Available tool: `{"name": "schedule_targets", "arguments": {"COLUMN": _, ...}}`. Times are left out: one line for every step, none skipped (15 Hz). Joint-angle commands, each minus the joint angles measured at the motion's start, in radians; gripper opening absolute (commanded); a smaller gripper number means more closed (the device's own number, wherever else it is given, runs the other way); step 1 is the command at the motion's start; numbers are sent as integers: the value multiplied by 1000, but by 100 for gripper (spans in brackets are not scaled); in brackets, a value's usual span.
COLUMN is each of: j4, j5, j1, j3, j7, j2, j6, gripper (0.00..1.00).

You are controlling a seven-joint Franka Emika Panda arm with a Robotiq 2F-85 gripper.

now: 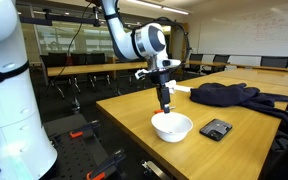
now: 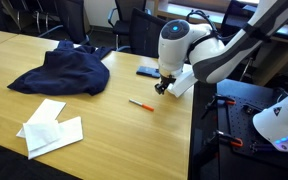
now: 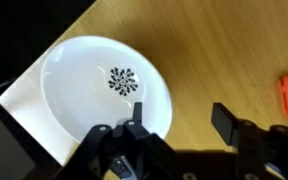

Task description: Move the bowl closer to the edge

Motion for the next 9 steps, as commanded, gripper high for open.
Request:
{"name": "schedule_targets", "arguments": {"j4": -93, "j5": 237, "j1": -87, "j3": 86, "j7": -265, "j2": -136, "j6": 28, "gripper": 100}}
{"name": "schedule_targets", "arguments": {"j4": -105, "j5": 299, "j1": -94, "j3": 96, "j7": -322, "j2": -168, "j6": 26, "gripper": 100}}
{"name": "schedule_targets", "arguments": {"j4": -115, "j5": 337, "j1": -98, "j3": 100, "j7": -372, "j2": -208, "j6": 21, "gripper": 100}}
{"name": "schedule_targets", "arguments": {"j4": -122, "j5": 357, "j1": -103, "j3": 104, "j7": -405, "j2": -245, "j6": 16, "gripper": 100}}
{"name": "schedule_targets", "arguments": {"j4": -128, "j5": 380, "j1": -111, "j3": 110, "j7": -437, "j2": -282, "j6": 8, "gripper": 100}}
{"name": "schedule_targets", "arguments": {"j4": -130, "j5": 383, "j1": -119, "j3": 115, "j7": -450, "j2": -313, "j6": -2, "gripper": 100}}
{"name": "schedule_targets", "arguments": {"j4": -136, "j5": 402, "j1": -126, "j3": 124, "j7": -482, "j2": -341, "j6": -4, "gripper": 100}}
{"name": "schedule_targets", "arguments": {"j4": -139, "j5": 424, "j1": -131, "j3": 132, "j7": -515, "j2": -364, "j6": -13, "gripper": 100}}
{"name": "schedule_targets", "arguments": {"j4": -144, "j5": 444, "j1": -133, "j3": 138, "j7": -562, "j2": -382, "j6": -12, "gripper": 100}}
